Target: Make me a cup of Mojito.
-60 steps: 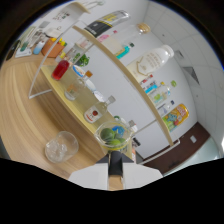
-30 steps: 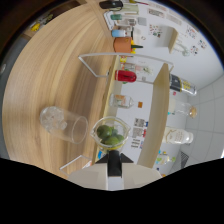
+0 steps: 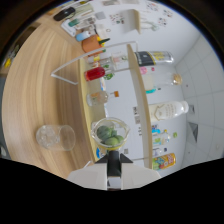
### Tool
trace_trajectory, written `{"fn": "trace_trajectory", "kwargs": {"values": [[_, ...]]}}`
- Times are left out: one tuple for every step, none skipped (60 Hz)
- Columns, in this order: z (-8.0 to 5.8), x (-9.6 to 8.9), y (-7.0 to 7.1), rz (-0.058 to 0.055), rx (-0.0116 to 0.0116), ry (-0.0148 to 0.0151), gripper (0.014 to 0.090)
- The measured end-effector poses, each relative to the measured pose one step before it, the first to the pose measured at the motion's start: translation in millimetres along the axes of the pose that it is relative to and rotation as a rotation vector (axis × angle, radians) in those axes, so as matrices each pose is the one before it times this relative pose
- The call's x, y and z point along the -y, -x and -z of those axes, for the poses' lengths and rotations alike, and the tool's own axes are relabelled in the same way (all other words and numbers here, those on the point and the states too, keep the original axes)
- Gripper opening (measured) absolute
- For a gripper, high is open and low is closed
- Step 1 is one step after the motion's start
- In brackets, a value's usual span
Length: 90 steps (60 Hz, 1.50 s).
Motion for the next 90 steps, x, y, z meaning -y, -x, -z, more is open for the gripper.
{"fn": "trace_trajectory", "kwargs": {"values": [[1.55, -0.63, -4.1, -0.0501, -0.00245, 0.0035, 0.0162], [0.21, -0.66, -4.34, -0.0516, -0.00821, -0.00038, 0.0161], [2.11, -0.55, -4.55, -0.0555, -0.00557, 0.00314, 0.0162], [1.82, -0.27, -4.41, -0.056, -0.00527, 0.00232, 0.0163], [1.83, -0.68, -4.02, -0.055, -0.00243, 0.00143, 0.0162], [1.3, -1.02, -3.71, -0.0549, -0.00056, 0.00276, 0.0162], [1.55, -1.48, -3.94, -0.0547, 0.00028, 0.00387, 0.0162], [1.6, -1.91, -4.16, -0.0561, -0.00084, 0.00418, 0.0163], [1.51, -1.83, -4.39, -0.0564, 0.00104, 0.00631, 0.0163], [2.78, -1.65, -4.02, -0.0518, -0.0003, -0.00128, 0.0163], [1.54, -2.42, -3.56, -0.054, 0.00237, 0.0022, 0.0163], [1.49, -3.17, -3.75, -0.0529, 0.00183, 0.00481, 0.0163], [0.99, -3.66, -3.69, -0.0517, 0.00207, 0.00576, 0.0162], [0.76, -4.19, -3.21, -0.0512, 0.00475, 0.00744, 0.0163], [-1.11, -4.36, -2.14, -0.0518, 0.00672, 0.00576, 0.0164], [1.49, -5.28, -2.72, -0.0502, 0.00599, 0.00589, 0.0163], [0.29, -5.32, -2.94, -0.0496, 0.00587, 0.00768, 0.0163], [-0.16, -6.41, -2.99, -0.0464, 0.00534, 0.00937, 0.0163], [-0.42, -7.19, -3.03, -0.0439, 0.0072, 0.01144, 0.0162], [-0.93, -7.57, -2.51, -0.0407, 0.00865, 0.01239, 0.0163], [-1.4, -8.51, -2.91, -0.0377, 0.00824, 0.01472, 0.0163], [-2.87, -8.81, -3.47, -0.0374, 0.00617, 0.01747, 0.0162], [-2.7, -9.15, -3.46, -0.0341, 0.00289, 0.01902, 0.0162], [-2.21, -9.59, -3.84, -0.0299, 0.00349, 0.01772, 0.0161], [-2.62, -9.68, -3.57, -0.0282, 0.00416, 0.0182, 0.0161], [-3.09, -9.94, -3.56, -0.0263, 0.00464, 0.01888, 0.0162], [-3.6, -9.86, -3.62, -0.0248, 0.00329, 0.01923, 0.0161], [-3.59, -9.82, -3.85, -0.0235, 0.00258, 0.01967, 0.0162], [-3.69, -10.27, -3.9, -0.0226, 0.00221, 0.02087, 0.0162], [-3.36, -9.98, -3.55, -0.0244, 0.00461, 0.0252, 0.0162], [-5.99, -9.95, -3.61, -0.0201, 0.00186, 0.01493, 0.0162], [-4.35, -9.18, -3.23, -0.0192, 0.00314, 0.01916, 0.0161], [-4.49, -9.02, -3.12, -0.0182, 0.00427, 0.02032, 0.016], [-4.4, -8.68, -3.06, -0.0166, 0.00445, 0.0211, 0.0161], [-4.47, -8.02, -3.16, -0.0153, 0.00317, 0.01956, 0.0161], [-2.44, -6.83, -3.42, -0.014, 0.00102, 0.02233, 0.0161], [-4.18, -6.69, -3.47, -0.0106, 0.00006, 0.01522, 0.016], [-3.0, -6.18, -2.7, -0.0087, 0.00179, 0.01746, 0.016], [-4.41, -5.98, -2.77, -0.0059, 0.00128, 0.01341, 0.0161], [-3.9, -5.47, -2.83, -0.0069, 0.0007, 0.01215, 0.016], [-6.92, -6.01, -2.67, -0.0074, 0.00091, 0.00284, 0.0162], [-3.42, -4.55, -2.04, -0.0065, 0.00089, 0.01057, 0.0161], [-3.4, -4.59, -1.61, -0.0058, 0.00305, 0.01079, 0.0161], [-3.27, -4.05, -1.23, -0.0061, 0.00429, 0.00965, 0.0161], [0.34, -2.47, -1.32, -0.0054, 0.00255, 0.01587, 0.0161], [-6.51, -3.94, -1.85, -0.0048, 0.00281, -0.00289, 0.0163], [0.86, -2.12, -1.5, -0.0015, -0.00026, 0.0135, 0.0162], [-1.18, -1.31, -0.28, -0.0006, 0.00046, 0.01114, 0.0162], [-2.68, -3.17, -1.2, 0.001, 0.00088, 0.00463, 0.0162], [-5.38, -3.99, -2.18, 0.0004, 0.00199, -0.00351, 0.0162], [-2.22, -2.26, -0.88, -0.0005, -0.00038, 0.00412, 0.0162], [-2.03, -2.43, -1.08, -0.0002, 0.00021, 0.00463, 0.0162], [-1.68, -2.44, -0.82, 0.0006, 0.00052, 0.00577, 0.0161], [-1.6, -2.4, -0.69, 0.0002, 0.00146, 0.00595, 0.0161], [-1.43, -2.01, -0.73, 0.0003, 0.00206, 0.00526, 0.0161], [-1.07, -1.78, -0.52, 0.0003, 0.00169, 0.00446, 0.0161], [-0.92, -1.99, -0.48, 0.0017, 0.00096, 0.00446, 0.0163], [-0.72, -1.96, -0.49, 0.0026, 0.0003, 0.00478, 0.0162], [3.67, -0.56, 1.48, 0.0026, -0.00336, 0.0158, 0.0163], [-1.24, -2.54, -0.57, 0.0017, -0.00156, 0.00508, 0.0164], [-4.9, -2.51, -3.89, 0.0035, -0.00103, -0.00019, 0.0166], [-0.68, -0.99, -0.19, 0.0029, -0.00053, 0.00122, 0.0168], [-0.53, -0.52, -0.09, 0.0041, 0.00187, -0.00129, 0.0168], [-0.73, -0.44, -0.36, 0.0068, 0.00136, -0.00281, 0.0169], [-0.83, -0.84, -0.64, 0.008, -0.00023, -0.00191, 0.0171], [-0.75, -1.1, -0.67, 0.009, -0.00112, 0.00065, 0.0174], [0.44, -2.54, -1.01, 0.0095, -0.00155, 0.00638, 0.0175], [-2.0, -2.42, 0.17, 0.0083, -0.00219, 0.0056, 0.0178], [-0.49, -1.66, -0.16, 0.0085, -0.00063, 0.00558, 0.018], [-0.24, -0.57, 0.1, 0.0062, 0.00078, 0.00173, 0.0187], [-0.07, -0.38, -0.48, 0.0051, -0.00127, 0.00035, 0.0226], [0.26, -0.35, -1.6, 0.0041, -0.0043, -0.00033, 0.0282], [0.62, 0.4, -0.98, 0.0029, -0.00589, -0.00136, 0.0334], [0.86, 0.36, -0.82, 0.0027, -0.00478, -0.00041, 0.038], [0.85, -0.28, -0.88, 0.0013, -0.00526, 0.00149, 0.0422], [0.82, -0.41, -0.84, 0.0007, -0.00509, 0.00254, 0.0478], [1.3, -0.1, -0.39, 0.0012, -0.00298, 0.00151, 0.0548], [0.97, 0.41, -0.08, 0.0009, -0.00172, 0.00026, 0.0642], [1.14, 0.76, -0.29, 0.0006, -0.00132, -0.00142, 0.0735], [1.22, 1.29, -0.91, 0.0003, -0.00406, -0.00433, 0.0819], [1.58, 1.25, -1.16, 0.0004, -0.00623, -0.00441, 0.0869], [2.74, 0.93, -1.13, 0.0001, -0.00667, -0.00404, 0.0851], [2.26, 1.06, -1.12, 0.0001, -0.00907, -0.00288, 0.0841], [2.38, 1.69, -0.21, 0.0023, -0.00686, -0.00506, 0.0842], [2.48, 1.91, -0.9, 0.0013, -0.00766, -0.00579, 0.0851], [3.12, 2.03, -0.56, 0.0012, -0.00679, -0.00654, 0.0851], [3.21, 2.42, -0.28, 0.0012, -0.00631, -0.00758, 0.0849], [3.29, 2.71, 0.79, 0.0018, -0.00387, -0.00809, 0.0847], [4.59, 2.73, 1.14, 0.0017, -0.00225, -0.00645, 0.0848], [3.47, 3.0, 2.24, 0.0009, 0.00068, -0.00868, 0.0849]]}}
